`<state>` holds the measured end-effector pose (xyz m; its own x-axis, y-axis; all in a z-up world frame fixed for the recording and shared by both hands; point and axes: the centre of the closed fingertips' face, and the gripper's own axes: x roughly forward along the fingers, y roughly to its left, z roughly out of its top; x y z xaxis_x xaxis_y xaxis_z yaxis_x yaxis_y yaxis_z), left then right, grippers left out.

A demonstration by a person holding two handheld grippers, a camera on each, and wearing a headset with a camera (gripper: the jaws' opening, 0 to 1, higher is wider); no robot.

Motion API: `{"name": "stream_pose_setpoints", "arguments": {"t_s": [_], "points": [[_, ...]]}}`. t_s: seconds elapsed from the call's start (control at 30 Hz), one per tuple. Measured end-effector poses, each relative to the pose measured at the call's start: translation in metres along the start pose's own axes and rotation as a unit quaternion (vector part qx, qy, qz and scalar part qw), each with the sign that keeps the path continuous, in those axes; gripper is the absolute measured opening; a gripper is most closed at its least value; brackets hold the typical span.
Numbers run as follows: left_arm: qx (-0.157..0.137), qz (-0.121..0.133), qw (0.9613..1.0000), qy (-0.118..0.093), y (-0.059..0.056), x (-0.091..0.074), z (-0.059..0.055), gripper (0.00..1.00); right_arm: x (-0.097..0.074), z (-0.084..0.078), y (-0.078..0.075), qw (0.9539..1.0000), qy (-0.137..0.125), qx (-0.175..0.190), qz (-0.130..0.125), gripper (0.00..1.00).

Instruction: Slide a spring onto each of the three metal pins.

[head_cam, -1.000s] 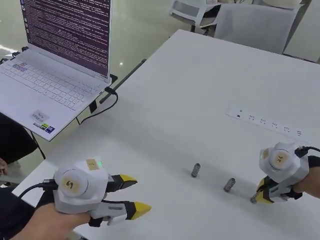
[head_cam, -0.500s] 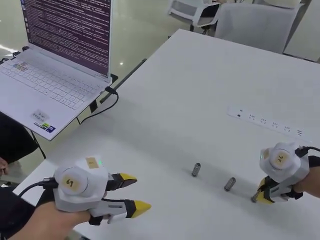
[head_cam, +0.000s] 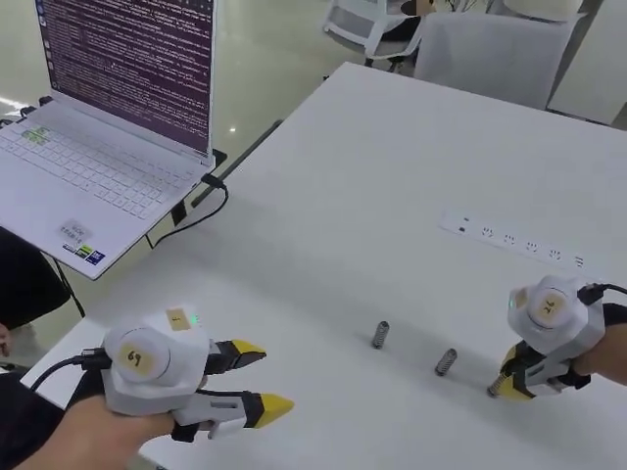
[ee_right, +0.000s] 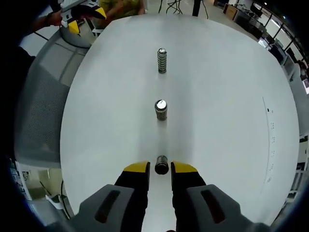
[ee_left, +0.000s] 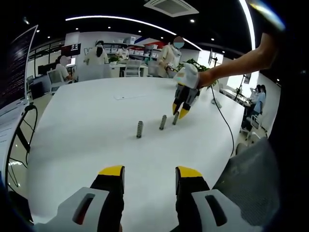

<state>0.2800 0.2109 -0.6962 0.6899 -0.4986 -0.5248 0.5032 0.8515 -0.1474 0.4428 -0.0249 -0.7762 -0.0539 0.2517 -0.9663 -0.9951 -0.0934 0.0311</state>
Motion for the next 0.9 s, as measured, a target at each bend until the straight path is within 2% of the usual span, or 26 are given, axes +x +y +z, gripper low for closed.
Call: {"name": "stream_pose_setpoints", "arguments": {"t_s": [0.23, 0.63, 0.8, 0.9], "points": [[0.001, -0.002, 1.0, -0.001, 0.0, 0.0, 0.001, 0.36, -0.009, 0.002, 0.001, 0.9999, -0.007, 0.005, -0.007, 0.17], [-0.002, -0.007, 1.0, -0.004, -0.002, 0.004, 0.003, 0.36, -0.026, 0.002, 0.004, 0.9984, -0.037, 0.033, -0.027, 0.21], [-0.002, -0.009, 0.9999, -0.006, -0.002, 0.004, 0.005, 0.36, -0.035, 0.0, 0.006, 0.9953, -0.06, 0.062, -0.043, 0.22], [-0.001, -0.012, 0.9999, -0.006, -0.003, 0.004, 0.006, 0.36, -0.041, -0.001, 0.007, 0.991, -0.083, 0.091, -0.051, 0.23]]}}
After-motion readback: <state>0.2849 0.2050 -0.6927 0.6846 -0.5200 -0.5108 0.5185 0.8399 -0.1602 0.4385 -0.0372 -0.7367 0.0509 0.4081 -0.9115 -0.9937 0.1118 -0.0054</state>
